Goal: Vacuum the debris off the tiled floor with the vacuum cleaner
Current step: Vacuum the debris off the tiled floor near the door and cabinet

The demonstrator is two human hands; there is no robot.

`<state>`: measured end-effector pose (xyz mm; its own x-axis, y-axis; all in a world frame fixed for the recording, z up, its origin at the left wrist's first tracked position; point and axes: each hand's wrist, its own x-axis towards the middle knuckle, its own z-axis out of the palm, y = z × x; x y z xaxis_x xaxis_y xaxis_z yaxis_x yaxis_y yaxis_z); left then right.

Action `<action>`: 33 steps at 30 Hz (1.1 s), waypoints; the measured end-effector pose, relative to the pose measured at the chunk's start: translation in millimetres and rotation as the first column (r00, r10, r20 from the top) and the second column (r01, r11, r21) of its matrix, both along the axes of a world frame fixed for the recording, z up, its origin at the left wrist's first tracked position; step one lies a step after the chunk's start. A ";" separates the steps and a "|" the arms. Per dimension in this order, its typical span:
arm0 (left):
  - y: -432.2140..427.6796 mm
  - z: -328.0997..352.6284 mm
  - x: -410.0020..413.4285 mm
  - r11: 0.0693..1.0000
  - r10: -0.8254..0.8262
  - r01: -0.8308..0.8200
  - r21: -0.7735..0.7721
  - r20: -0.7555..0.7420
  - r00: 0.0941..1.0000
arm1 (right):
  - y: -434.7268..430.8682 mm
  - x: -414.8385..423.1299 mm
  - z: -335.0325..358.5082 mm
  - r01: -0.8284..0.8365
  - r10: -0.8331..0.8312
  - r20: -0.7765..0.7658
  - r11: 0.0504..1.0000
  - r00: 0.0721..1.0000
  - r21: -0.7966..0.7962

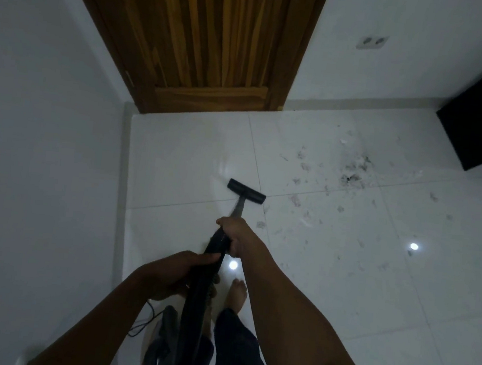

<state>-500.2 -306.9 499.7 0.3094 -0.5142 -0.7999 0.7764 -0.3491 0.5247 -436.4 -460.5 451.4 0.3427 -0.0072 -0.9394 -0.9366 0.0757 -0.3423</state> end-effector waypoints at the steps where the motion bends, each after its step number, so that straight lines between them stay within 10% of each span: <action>1: -2.6 -1.3 5.6 1.000 0.024 -0.024 -0.009 -0.007 1.000 | -3.9 7.2 1.2 0.007 -0.007 0.000 1.000 1.000 -0.006; 14: -48.2 -10.5 54.2 0.982 0.190 -0.190 -0.012 0.108 0.976 | -48.6 71.2 -8.2 0.137 -0.137 -0.041 0.990 0.990 0.012; 33: 48.5 20.9 16.9 0.953 -0.292 0.295 -0.072 0.048 0.955 | 33.2 -34.7 32.4 0.266 -0.275 0.031 0.949 0.961 0.170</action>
